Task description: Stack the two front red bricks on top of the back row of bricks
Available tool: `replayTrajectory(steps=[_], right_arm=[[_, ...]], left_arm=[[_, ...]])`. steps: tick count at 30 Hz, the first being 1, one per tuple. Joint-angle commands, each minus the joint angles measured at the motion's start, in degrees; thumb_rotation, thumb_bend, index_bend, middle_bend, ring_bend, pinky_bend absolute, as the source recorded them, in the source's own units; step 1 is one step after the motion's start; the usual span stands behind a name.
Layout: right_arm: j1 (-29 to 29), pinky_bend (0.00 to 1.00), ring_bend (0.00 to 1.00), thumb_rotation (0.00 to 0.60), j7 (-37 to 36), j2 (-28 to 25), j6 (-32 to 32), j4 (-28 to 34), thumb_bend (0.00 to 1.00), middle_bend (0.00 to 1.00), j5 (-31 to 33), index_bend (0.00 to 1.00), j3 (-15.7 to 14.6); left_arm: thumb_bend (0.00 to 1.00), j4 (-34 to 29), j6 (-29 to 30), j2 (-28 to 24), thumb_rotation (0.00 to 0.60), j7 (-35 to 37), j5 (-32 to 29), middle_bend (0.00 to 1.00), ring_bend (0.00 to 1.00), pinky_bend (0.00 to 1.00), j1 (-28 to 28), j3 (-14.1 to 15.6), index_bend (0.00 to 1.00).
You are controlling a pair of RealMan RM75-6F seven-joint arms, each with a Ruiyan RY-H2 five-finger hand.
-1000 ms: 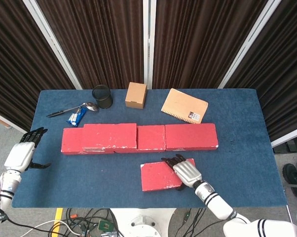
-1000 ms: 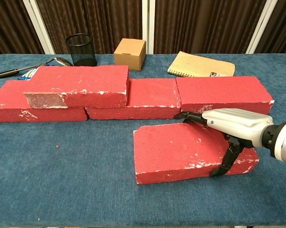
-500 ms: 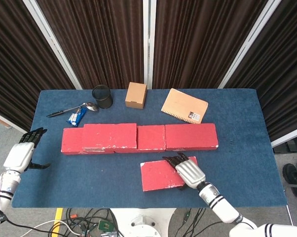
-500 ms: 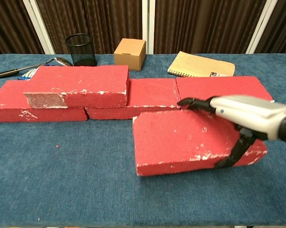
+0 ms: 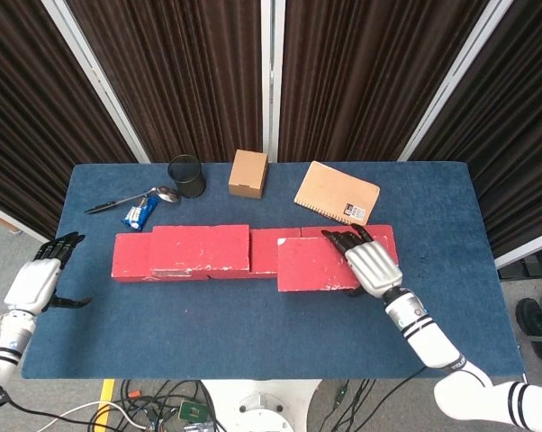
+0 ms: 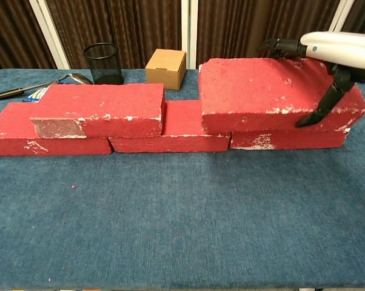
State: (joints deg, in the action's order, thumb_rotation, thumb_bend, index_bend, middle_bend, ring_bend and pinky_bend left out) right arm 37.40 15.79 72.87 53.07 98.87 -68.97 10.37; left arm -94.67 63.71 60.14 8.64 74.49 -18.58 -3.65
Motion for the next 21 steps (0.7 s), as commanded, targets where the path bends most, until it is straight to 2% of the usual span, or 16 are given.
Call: replayTrajectory(steps=[1,8,21], right_arm=[[3.46,0.0,0.22,0.6,-1.68,-0.76,-4.2,-4.52,0.0,0.24,3.14,0.0,2.42],[8.37,0.0,0.22,0.6,-3.68,1.89,-10.01,-12.9,0.0,0.23,5.03,0.0,3.61],[11.09,0.0,0.22,0.6,-7.22,5.95,-13.48,-16.82,0.0,0.23,6.67,0.0,2.32]], left_arm=[[0.0,0.04,-0.34,-0.14,0.6,0.07,-0.1,0.0,0.0,0.0,-0.1,-0.07,0.01],[0.0,1.1,0.65,0.75,0.6,0.66,0.8,0.0,0.0,0.0,-0.21,-0.68,0.01],[0.0,3.45,3.47,2.37,0.6,2.41,2.91,0.0,0.0,0.0,0.83,-0.72,0.01]])
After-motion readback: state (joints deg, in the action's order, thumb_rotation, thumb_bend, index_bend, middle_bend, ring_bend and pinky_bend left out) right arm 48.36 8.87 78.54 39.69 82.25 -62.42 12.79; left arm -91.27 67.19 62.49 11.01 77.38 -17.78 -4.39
